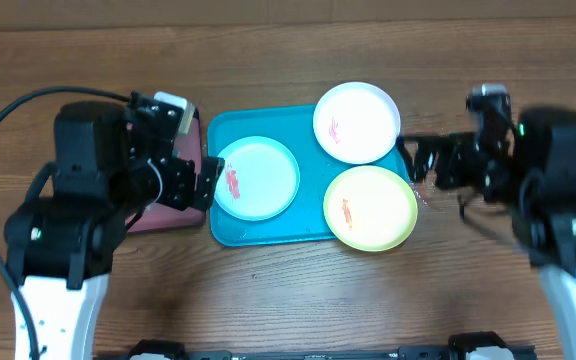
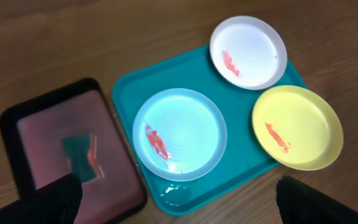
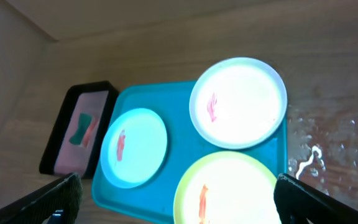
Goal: Clean dirty plates on tray and stack at the side
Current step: 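Move left gripper to the sponge tray and right gripper to the light-blue plate rim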
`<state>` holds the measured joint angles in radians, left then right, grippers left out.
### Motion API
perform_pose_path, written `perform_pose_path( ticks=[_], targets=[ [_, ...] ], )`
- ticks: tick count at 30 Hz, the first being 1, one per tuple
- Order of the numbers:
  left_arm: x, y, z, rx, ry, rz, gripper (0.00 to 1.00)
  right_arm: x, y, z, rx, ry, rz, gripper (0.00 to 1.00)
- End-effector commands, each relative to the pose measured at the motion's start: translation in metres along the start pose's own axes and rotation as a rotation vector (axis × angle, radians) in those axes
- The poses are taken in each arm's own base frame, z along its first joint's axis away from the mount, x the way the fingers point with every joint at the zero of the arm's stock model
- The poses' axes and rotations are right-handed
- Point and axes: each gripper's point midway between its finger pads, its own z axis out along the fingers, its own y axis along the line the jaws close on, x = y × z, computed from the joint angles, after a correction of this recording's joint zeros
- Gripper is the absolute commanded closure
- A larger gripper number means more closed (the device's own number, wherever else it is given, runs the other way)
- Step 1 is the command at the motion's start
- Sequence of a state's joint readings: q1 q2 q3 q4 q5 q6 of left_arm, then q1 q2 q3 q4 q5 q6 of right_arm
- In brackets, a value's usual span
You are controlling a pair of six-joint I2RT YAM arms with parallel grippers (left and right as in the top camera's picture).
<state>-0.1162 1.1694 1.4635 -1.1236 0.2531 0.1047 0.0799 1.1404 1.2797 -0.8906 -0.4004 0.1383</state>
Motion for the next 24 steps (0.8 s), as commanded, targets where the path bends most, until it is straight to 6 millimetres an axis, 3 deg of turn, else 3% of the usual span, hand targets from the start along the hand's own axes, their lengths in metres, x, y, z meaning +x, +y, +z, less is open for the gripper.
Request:
perform_pose_path(
  ticks=[1,3,4,6,9,13,20,24],
  targets=[
    [0.001,-0.008,0.014,0.066,0.051,-0.042,0.00,-0.016,0.015,0.009,-0.093,0.026,-0.001,0.00],
    [0.004,-0.007,0.023,0.077,0.083,-0.051,0.00,-0.013,0.030,0.018,-0.203,0.062,0.002,0.00],
    [0.005,-0.007,0.031,0.092,0.102,-0.058,0.00,-0.013,0.036,0.025,-0.261,0.079,0.001,0.08],
    [0.010,-0.001,0.042,0.073,0.144,-0.097,0.00,-0.010,0.032,0.039,-0.229,0.104,0.023,0.09],
    [0.022,0.033,0.054,-0.129,0.208,-0.307,0.00,0.000,0.021,0.066,-0.120,0.150,0.060,0.10],
    [0.038,0.077,0.053,-0.420,0.230,-0.506,0.00,0.020,0.021,0.101,-0.012,0.222,0.079,0.15],
    [0.044,0.093,0.055,-0.523,0.244,-0.521,0.00,0.059,0.030,0.165,0.078,0.332,0.082,0.37],
    [0.047,0.102,0.058,-0.576,0.258,-0.513,0.00,0.085,0.036,0.203,0.082,0.391,0.065,0.43]
  ],
)
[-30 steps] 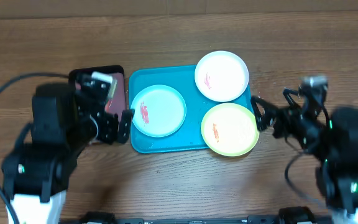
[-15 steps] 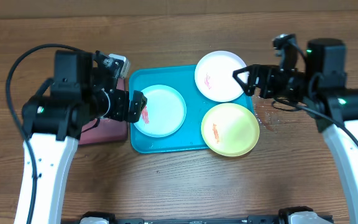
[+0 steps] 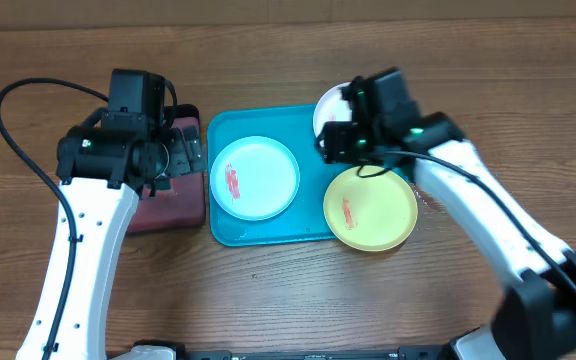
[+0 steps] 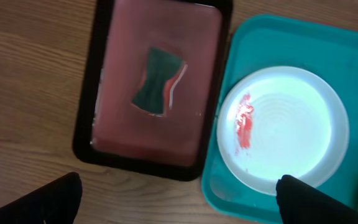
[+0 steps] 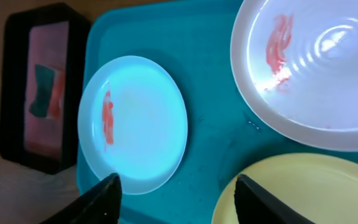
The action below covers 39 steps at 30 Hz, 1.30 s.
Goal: Clean dirty plates on tray and stack at the side
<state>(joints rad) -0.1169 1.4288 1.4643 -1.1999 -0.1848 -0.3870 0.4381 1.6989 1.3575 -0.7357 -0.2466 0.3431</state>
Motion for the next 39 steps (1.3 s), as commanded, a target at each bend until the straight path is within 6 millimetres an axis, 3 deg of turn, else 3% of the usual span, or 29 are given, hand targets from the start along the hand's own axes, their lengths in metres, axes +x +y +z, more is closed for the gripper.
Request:
perform_pose_path(
  ticks=[1,7,17,23,30,39],
  targets=[
    [-0.010,0.011,0.004,-0.086,-0.025,-0.039,0.00,-0.004,0.001,0.027,0.046,0.001,0.024,0.44],
    [-0.010,0.008,0.018,-0.097,0.005,-0.027,0.00,0.004,0.003,0.077,0.049,0.030,0.002,0.53],
    [-0.008,0.006,0.033,-0.113,0.041,-0.019,0.00,0.019,0.007,0.128,0.054,0.053,-0.017,0.64],
    [-0.010,0.005,0.034,-0.111,0.036,-0.020,0.00,0.031,-0.005,0.144,0.116,0.071,-0.003,0.76],
    [-0.013,0.008,0.037,-0.130,0.016,-0.021,0.00,0.038,-0.010,0.145,0.136,0.099,0.009,0.96],
    [-0.010,0.023,0.065,-0.167,0.013,-0.001,0.05,0.042,-0.014,0.145,0.147,0.108,0.011,0.96]
  ],
)
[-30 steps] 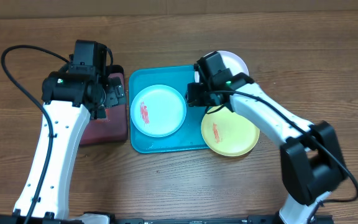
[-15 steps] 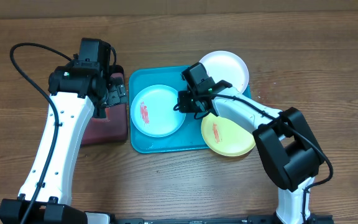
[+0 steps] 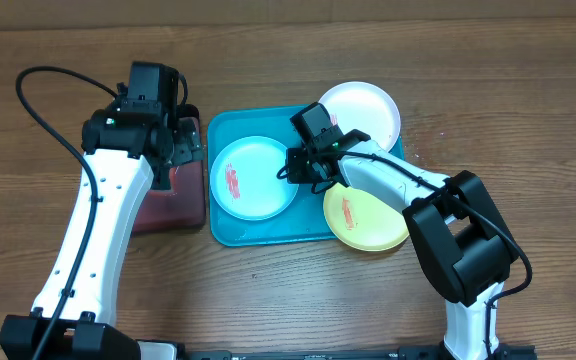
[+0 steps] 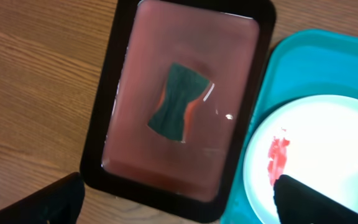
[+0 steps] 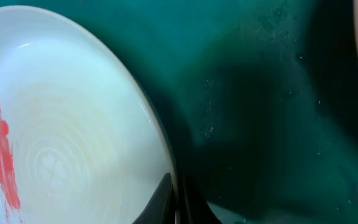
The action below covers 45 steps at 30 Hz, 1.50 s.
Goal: Clean dirty plates on tray and stack at the side
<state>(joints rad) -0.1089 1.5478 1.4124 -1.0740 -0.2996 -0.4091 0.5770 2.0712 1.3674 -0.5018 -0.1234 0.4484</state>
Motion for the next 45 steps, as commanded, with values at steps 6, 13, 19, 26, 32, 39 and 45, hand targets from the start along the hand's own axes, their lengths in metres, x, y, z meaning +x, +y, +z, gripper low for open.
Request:
perform_pose_path(
  ticks=[6,13,19,26,32,39,45],
  targets=[
    [0.005,0.009,0.061,-0.002,0.055,0.208,0.10,-0.001,-0.003,0.005,0.028,-0.009,0.001,0.96],
    [0.021,-0.012,0.122,0.106,0.167,0.356,0.33,-0.002,-0.004,0.005,0.034,-0.012,0.000,0.96],
    [0.031,-0.009,0.151,0.082,0.223,0.330,0.44,-0.001,-0.005,0.005,0.039,-0.012,0.000,0.96],
    [0.029,0.011,0.154,0.061,0.238,0.239,0.37,-0.001,-0.007,0.005,0.049,-0.014,0.001,0.96],
    [0.031,0.003,0.157,0.158,0.246,0.312,0.44,-0.002,-0.007,0.005,0.049,-0.015,0.001,0.96],
    [0.041,-0.005,0.172,0.192,0.280,0.341,0.54,-0.002,-0.007,0.005,0.049,-0.015,0.001,0.96],
    [0.044,0.002,0.177,0.146,0.297,0.313,0.73,-0.002,-0.008,0.005,0.052,-0.016,0.001,0.96]
  ],
)
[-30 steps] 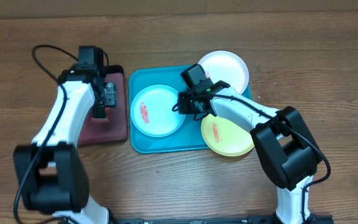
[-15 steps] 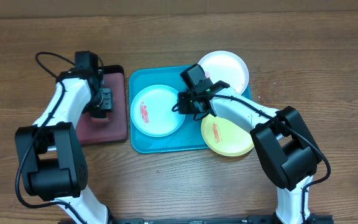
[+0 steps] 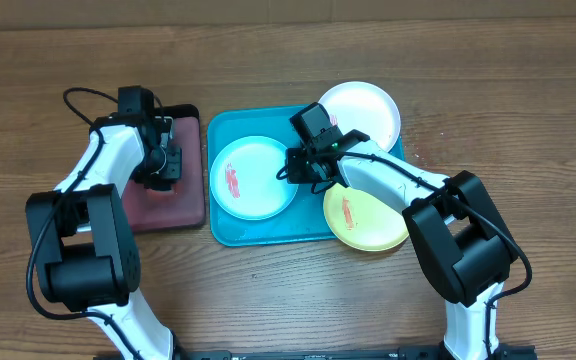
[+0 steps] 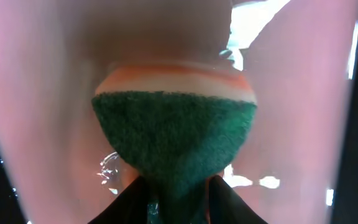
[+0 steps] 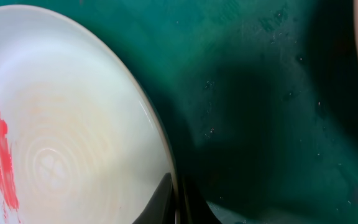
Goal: Clean dirty plates on tray and stack at the side
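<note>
A pale blue plate [image 3: 256, 177] with a red smear [image 3: 233, 180] lies on the left of the teal tray [image 3: 258, 125]. My right gripper [image 3: 299, 171] is shut on its right rim; in the right wrist view the fingers [image 5: 166, 198] pinch the plate's edge [image 5: 164, 143]. A white plate [image 3: 360, 118] and a yellow plate [image 3: 370, 212], both smeared red, overlap the tray's right side. My left gripper [image 3: 161, 163] is down in the black basin [image 3: 183, 215] of pinkish water, shut on the green-and-orange sponge [image 4: 176, 134].
The black basin lies close against the teal tray's left edge. A few water drops [image 3: 420, 160] lie on the wooden table right of the tray. The yellow plate hangs over the tray's front right corner, under my right arm.
My left gripper was open high above the basin, with the sponge lying loose in the water; now it is down in the basin and shut on the sponge. The right gripper and plates have not moved.
Both grippers first hung open at the table's sides. Then the left was over the basin and the right over the tray. Later the right was shut on the blue plate's rim, the left still open above. Now the left holds the sponge.
</note>
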`<state>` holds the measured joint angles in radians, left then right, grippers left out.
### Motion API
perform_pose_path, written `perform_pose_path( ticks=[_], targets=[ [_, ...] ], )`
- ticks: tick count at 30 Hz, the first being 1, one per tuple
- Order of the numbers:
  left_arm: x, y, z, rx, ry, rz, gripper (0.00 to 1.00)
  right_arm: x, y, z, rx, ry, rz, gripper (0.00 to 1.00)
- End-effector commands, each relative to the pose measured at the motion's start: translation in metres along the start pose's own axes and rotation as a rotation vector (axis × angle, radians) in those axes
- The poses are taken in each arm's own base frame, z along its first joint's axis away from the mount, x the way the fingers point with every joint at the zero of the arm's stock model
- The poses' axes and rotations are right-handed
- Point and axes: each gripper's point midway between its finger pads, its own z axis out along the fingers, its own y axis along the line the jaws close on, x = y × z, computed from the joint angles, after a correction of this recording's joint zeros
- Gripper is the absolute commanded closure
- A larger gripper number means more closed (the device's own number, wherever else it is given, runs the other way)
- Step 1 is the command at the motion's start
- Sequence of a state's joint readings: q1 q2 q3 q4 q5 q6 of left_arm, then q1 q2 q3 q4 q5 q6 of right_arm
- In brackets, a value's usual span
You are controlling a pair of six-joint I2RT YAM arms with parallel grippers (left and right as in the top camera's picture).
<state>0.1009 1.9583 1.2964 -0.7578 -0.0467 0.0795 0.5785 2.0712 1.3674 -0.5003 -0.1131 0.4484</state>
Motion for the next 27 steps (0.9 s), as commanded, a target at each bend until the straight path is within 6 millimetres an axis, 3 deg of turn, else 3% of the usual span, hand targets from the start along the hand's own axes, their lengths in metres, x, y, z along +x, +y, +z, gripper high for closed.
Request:
perform_pose_path(
  ticks=[1,2,3,7,11,19,21,27],
  targets=[
    [0.005,0.002,0.007,-0.021,0.026,-0.020,0.78,-0.001,-0.007,0.005,0.044,-0.011,0.002,0.96],
    [0.006,0.005,0.007,-0.035,0.027,-0.028,0.93,-0.001,-0.007,0.005,0.044,-0.011,0.002,0.96],
    [0.006,0.007,0.007,-0.047,0.028,-0.031,0.96,-0.001,-0.007,0.005,0.044,-0.011,0.002,0.96],
    [0.005,0.009,0.002,-0.055,0.028,-0.033,0.96,-0.001,-0.007,0.005,0.044,-0.010,0.002,0.96],
    [-0.002,0.009,-0.017,-0.055,0.028,-0.079,0.96,0.000,-0.007,0.005,0.045,-0.008,0.003,0.96],
    [-0.026,-0.010,-0.087,0.081,0.013,-0.096,0.96,0.004,0.000,0.005,-0.003,0.022,0.006,0.96],
    [-0.027,-0.011,-0.096,0.093,0.013,-0.096,0.96,0.005,0.000,0.005,-0.011,0.027,0.008,0.96],
    [-0.021,-0.010,-0.102,0.084,0.040,-0.112,0.96,0.006,-0.003,0.005,-0.003,0.037,0.015,0.96]
  ],
)
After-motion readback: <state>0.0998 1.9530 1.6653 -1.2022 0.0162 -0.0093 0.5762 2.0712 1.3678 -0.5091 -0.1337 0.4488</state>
